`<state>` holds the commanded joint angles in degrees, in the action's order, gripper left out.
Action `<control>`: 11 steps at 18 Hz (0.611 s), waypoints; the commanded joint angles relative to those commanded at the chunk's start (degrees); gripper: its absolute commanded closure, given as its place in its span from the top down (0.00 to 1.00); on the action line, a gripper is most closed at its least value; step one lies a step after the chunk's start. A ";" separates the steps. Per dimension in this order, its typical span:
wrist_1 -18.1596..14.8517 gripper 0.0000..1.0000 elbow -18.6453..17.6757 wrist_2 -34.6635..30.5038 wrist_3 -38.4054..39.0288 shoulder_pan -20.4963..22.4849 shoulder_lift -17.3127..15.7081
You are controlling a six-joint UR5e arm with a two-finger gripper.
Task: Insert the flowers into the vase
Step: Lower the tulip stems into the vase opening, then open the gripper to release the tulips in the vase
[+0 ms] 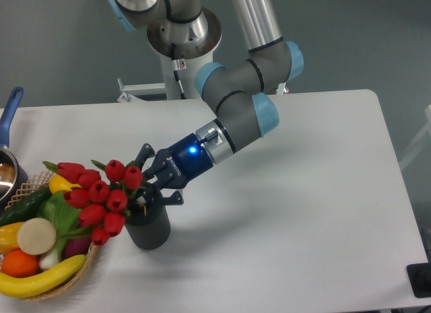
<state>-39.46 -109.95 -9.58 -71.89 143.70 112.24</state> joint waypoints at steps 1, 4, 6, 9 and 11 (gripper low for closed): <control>0.00 0.29 0.00 0.00 0.00 0.00 0.00; -0.09 0.30 0.00 -0.52 -0.79 0.00 0.79; -0.17 0.30 -0.09 -0.62 -1.40 0.00 0.88; -0.18 0.33 -0.35 -0.70 -1.58 0.09 0.88; -0.17 0.38 -0.35 -0.70 -2.02 0.17 0.88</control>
<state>-39.64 -110.30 -10.28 -73.91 143.88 113.12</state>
